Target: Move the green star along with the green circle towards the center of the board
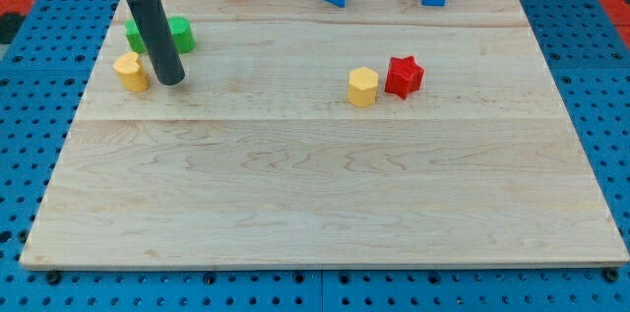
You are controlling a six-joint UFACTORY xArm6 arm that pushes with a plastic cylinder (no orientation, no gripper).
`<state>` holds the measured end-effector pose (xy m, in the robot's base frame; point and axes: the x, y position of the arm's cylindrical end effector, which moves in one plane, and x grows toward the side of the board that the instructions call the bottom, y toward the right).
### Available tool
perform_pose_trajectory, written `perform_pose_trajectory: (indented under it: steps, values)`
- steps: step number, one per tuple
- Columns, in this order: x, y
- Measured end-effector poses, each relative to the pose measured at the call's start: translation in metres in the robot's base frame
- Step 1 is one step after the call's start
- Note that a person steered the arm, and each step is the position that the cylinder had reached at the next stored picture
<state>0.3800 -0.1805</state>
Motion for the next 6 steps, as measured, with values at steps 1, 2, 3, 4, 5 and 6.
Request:
perform_pose_trajectory:
  steps: [1,2,3,4,5,6]
  values:
    - [0.000,0.000]
    - [0.000,-0.005]
    - [0.000,-0.008]
    - [0.001,0.003]
    - [-0.005,0.100]
    - [-0.012,0.174]
